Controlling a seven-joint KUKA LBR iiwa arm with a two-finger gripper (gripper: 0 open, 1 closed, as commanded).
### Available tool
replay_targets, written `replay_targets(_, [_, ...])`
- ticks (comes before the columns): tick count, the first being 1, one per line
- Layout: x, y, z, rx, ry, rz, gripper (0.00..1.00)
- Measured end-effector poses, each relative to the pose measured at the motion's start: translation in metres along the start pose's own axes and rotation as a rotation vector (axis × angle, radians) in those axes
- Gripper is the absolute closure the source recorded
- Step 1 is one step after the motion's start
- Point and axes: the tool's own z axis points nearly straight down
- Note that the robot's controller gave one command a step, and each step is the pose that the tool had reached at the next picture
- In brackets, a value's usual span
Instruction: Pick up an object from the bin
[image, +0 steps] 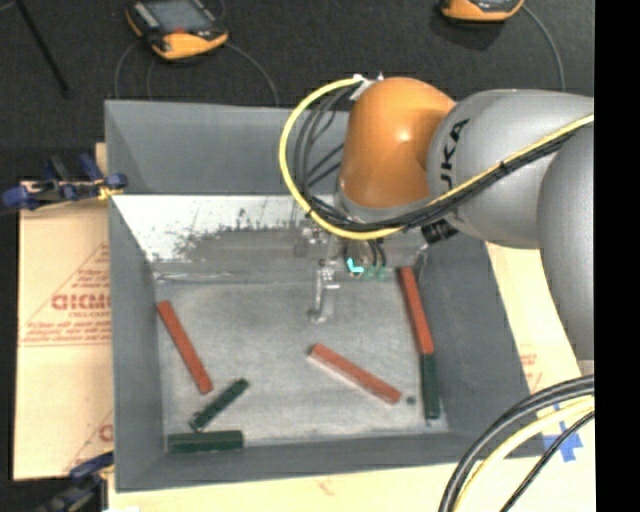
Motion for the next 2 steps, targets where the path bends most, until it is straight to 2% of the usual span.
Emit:
replay_targets(1, [-0.002, 0.0, -0.005, -0.001, -0.008, 0.0, 0.0])
replay_targets(2, [0.0, -0.025, 0.057, 0.002, -0.013, -0.005, 0.0])
